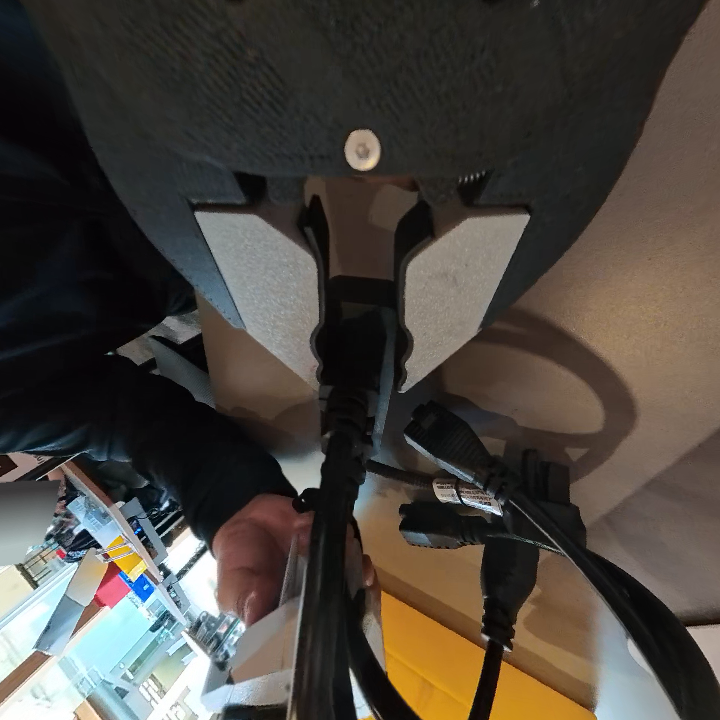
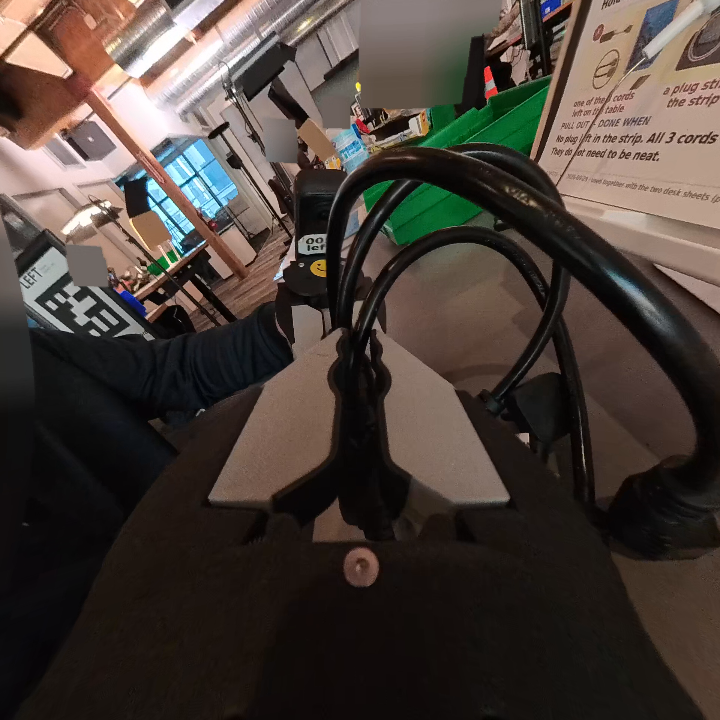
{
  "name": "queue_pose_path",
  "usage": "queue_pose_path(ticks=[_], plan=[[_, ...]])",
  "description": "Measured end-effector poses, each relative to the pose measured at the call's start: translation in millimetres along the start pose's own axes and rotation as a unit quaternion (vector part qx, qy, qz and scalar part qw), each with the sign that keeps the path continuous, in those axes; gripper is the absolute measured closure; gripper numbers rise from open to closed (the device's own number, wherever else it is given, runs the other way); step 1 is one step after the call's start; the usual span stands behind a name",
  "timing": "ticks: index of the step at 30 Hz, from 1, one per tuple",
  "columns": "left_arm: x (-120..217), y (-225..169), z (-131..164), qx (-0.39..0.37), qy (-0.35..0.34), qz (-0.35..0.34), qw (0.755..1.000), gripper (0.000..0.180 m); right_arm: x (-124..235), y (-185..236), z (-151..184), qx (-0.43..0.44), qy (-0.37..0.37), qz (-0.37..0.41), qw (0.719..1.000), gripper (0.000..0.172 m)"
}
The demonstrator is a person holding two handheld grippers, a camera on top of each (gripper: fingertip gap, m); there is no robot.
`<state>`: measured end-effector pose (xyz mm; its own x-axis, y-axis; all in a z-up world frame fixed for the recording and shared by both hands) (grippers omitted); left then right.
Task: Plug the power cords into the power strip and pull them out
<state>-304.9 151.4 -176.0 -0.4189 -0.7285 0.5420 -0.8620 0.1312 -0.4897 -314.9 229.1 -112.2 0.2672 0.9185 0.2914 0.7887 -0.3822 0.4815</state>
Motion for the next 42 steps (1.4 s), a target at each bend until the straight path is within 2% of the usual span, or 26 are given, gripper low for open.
queue_pose_path(ticks=[5, 11, 14, 18, 21, 28, 38, 42], plan=[[-1, 0, 5, -0.055, 0.031, -0.046, 0.997, 0.153, -6, 10, 9, 0.050, 0.052, 0.005, 0.997, 0.153], [-2, -1, 7, -0.061, 0.036, -0.046, 0.996, 0.154, -11, 14, 20, 0.088, 0.095, 0.016, 0.991, 0.149], [-1, -3, 7, -0.049, 0.029, -0.032, 0.998, 0.155, -11, 13, 23, 0.088, 0.104, 0.013, 0.991, 0.150], [5, -2, 2, 0.007, -0.007, 0.022, 1.000, 0.156, -15, 4, 31, 0.079, 0.126, 0.030, 0.988, 0.151], [9, 1, 2, 0.040, -0.023, 0.050, 0.998, 0.156, -18, -1, 34, 0.053, 0.126, 0.026, 0.990, 0.151], [12, 5, 0, 0.066, -0.036, 0.050, 0.996, 0.155, -20, -7, 32, 0.019, 0.103, 0.007, 0.994, 0.157], [12, 9, -1, 0.081, -0.041, 0.051, 0.994, 0.155, -22, -13, 33, -0.066, 0.072, -0.046, 0.994, 0.158], [13, 9, -2, 0.077, -0.046, 0.048, 0.995, 0.155, -22, -13, 33, -0.066, 0.069, -0.053, 0.994, 0.158]])
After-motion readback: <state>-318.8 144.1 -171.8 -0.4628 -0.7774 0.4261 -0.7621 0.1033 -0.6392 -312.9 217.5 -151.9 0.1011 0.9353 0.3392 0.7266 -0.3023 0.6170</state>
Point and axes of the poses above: each gripper's, where its closed fingertips meet, x back along the fingers, z out of its underside, y = z × x across the jaws, the point moved 3 cm from there along x, back along the fingers, and after that the axes turned 14 degrees about y, right-handed, at the moved point
